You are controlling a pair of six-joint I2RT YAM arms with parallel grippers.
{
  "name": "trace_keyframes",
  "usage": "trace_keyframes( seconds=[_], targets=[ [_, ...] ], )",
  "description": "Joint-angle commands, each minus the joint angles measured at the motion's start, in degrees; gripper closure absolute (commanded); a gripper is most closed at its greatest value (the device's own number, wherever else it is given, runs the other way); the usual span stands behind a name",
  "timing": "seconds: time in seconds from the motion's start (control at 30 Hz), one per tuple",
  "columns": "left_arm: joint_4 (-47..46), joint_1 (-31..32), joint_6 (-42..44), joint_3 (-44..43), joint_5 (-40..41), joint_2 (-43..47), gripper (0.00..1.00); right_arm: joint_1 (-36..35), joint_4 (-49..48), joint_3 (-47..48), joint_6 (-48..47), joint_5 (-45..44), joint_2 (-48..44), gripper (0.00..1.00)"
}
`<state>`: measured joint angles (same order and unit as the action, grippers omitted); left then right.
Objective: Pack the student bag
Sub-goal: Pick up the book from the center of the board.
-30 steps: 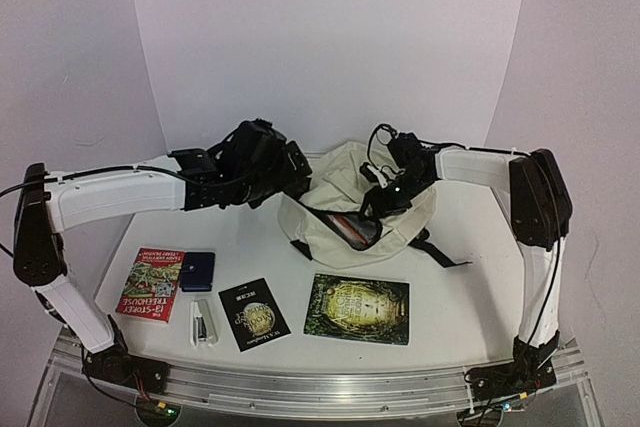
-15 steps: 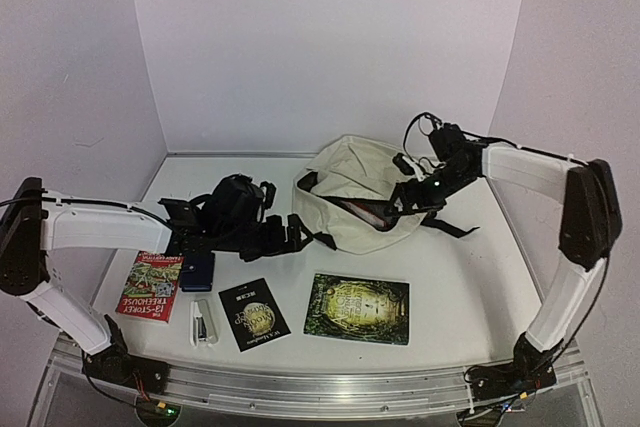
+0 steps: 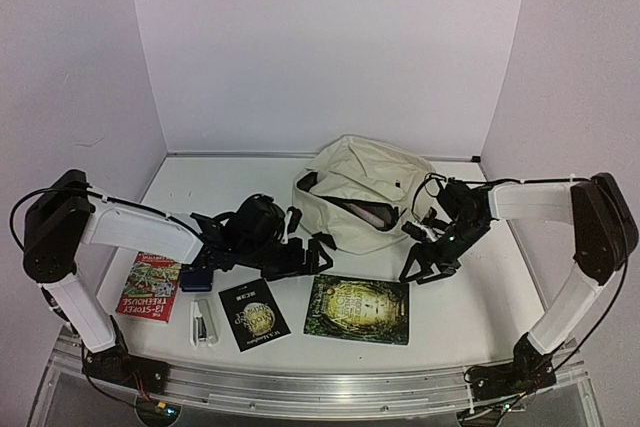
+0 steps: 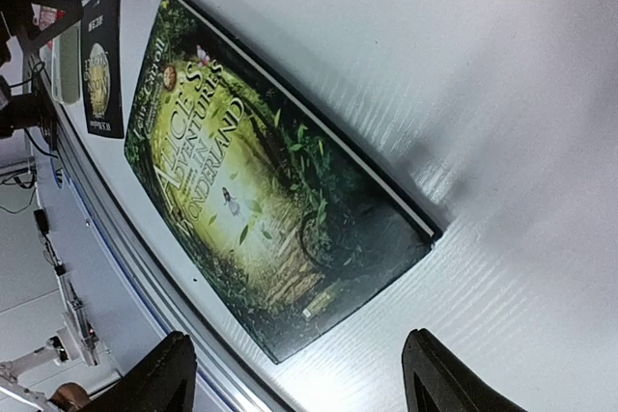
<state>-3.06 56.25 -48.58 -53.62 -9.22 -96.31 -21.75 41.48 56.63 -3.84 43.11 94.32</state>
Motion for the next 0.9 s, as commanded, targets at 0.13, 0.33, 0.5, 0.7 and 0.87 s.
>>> trace_keyframes(
  seconds=[0.13, 0.33, 0.5, 0.7, 0.87],
  targets=[
    [-4.6, 0.0, -1.5, 0.0, -1.1, -3.2, 0.04, 0.5, -2.6, 0.6, 4.8, 4.4, 9.7, 0.36],
    [-8.7, 0.0, -2.6, -0.4, -4.6, -8.1, 0.09, 0.5, -3.4, 1.7, 5.0, 7.5, 12.4, 0.55],
    [-12.9, 0.0, -3.3, -1.3, -7.2, -12.1, 0.15, 0.6, -3.4, 3.3, 4.8, 9.8, 9.6, 0.72],
    [-15.7, 0.0, -3.9, -1.9, -8.3, -13.5, 0.19, 0.6, -3.4, 3.8, 4.3, 12.7, 7.2, 0.85],
    [-18.3, 0.0, -4.3, -0.7, -8.2, -13.1, 0.20, 0.6, -4.0, 4.0, 2.4, 15.0, 6.1, 0.80]
  ],
)
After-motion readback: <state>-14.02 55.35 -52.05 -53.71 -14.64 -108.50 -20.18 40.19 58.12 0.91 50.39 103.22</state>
